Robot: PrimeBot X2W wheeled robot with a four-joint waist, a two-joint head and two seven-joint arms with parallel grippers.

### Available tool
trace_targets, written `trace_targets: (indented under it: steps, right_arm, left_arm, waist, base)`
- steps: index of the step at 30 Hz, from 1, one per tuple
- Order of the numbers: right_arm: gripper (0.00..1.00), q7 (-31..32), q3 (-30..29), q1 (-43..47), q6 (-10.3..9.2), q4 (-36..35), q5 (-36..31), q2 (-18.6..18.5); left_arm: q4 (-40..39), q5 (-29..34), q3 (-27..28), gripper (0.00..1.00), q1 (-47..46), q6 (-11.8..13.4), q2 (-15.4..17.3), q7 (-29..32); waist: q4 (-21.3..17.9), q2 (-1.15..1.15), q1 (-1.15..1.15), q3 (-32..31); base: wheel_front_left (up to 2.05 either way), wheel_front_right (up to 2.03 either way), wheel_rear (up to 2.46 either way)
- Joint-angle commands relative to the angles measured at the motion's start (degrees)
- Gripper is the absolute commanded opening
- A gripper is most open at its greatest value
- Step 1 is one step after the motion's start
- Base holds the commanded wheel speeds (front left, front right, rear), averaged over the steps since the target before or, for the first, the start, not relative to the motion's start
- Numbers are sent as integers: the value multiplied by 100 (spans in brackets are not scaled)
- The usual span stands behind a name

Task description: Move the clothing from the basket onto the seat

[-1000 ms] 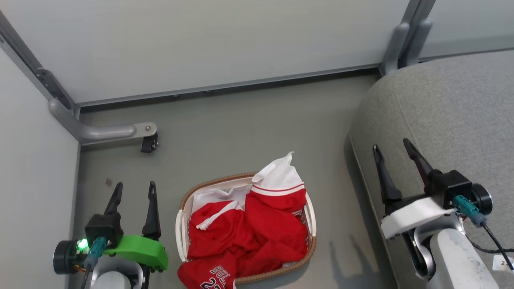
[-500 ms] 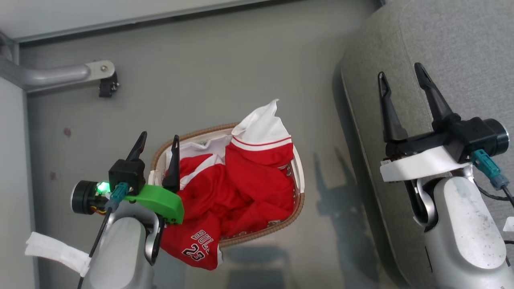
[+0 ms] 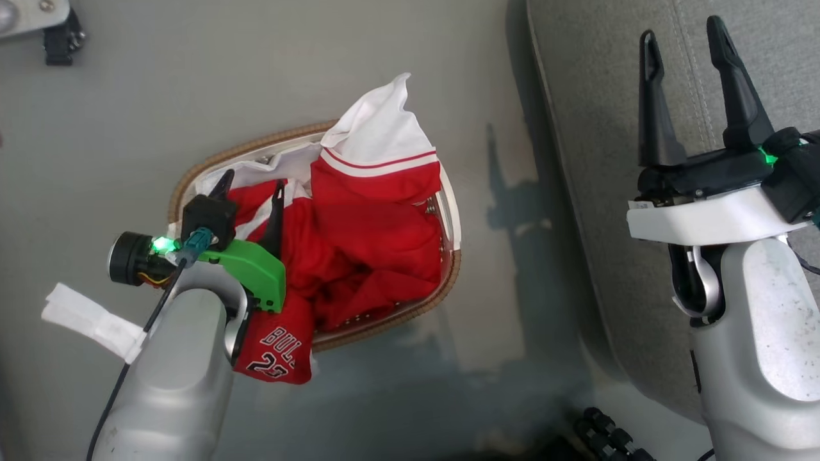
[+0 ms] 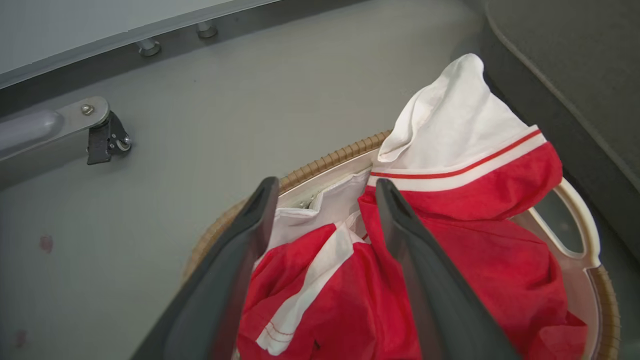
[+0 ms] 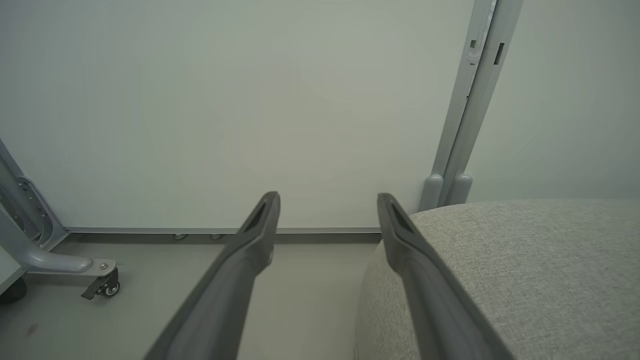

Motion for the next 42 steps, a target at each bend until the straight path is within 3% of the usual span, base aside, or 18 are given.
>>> trace_targets:
  steps: [1, 11, 24, 25, 26, 37, 42]
  right_arm:
    - [100, -24, -7, -99, -4, -58, 56, -7]
    - [100, -24, -86, -396, -4, -245, 215, -8]
    - [100, -24, -25, -499, -4, -329, 382, -8]
    - [100, -24, -19, -500, -4, -317, 393, -8]
    - [100, -24, -14, -494, -4, -301, 407, -8]
    - [100, -24, -50, -234, -4, -44, 387, -10]
    - [100, -24, -29, 6, -4, 124, 246, -12]
  left_arm:
    - [157, 24, -86, 100, -181, -26, 89, -1]
    - [1294, 413, -563, 100, -926, 54, 258, 0]
    - [2443, 601, -844, 100, -1458, 262, 301, 147]
    - [2470, 590, -863, 39, -1452, 231, 296, 163]
    - [2481, 568, -869, 0, -1447, 228, 297, 152]
    - [2416, 140, -619, 0, -943, 333, 90, -10]
    - [1823, -92, -464, 0, -375, 394, 24, -6]
  waist:
    - [-309, 0, -1, 556]
    - [-488, 0, -1, 1079]
    - [-608, 0, -1, 1277]
    - [-614, 0, -1, 1267]
    - [-618, 0, -1, 1243]
    - [-534, 0, -1, 393]
    - [-349, 0, -1, -236]
  base:
    - [0, 0, 0]
    - [0, 0, 0]
    - [0, 0, 0]
    - [0, 0, 0]
    - [0, 0, 0]
    - [0, 0, 0]
    - [0, 0, 0]
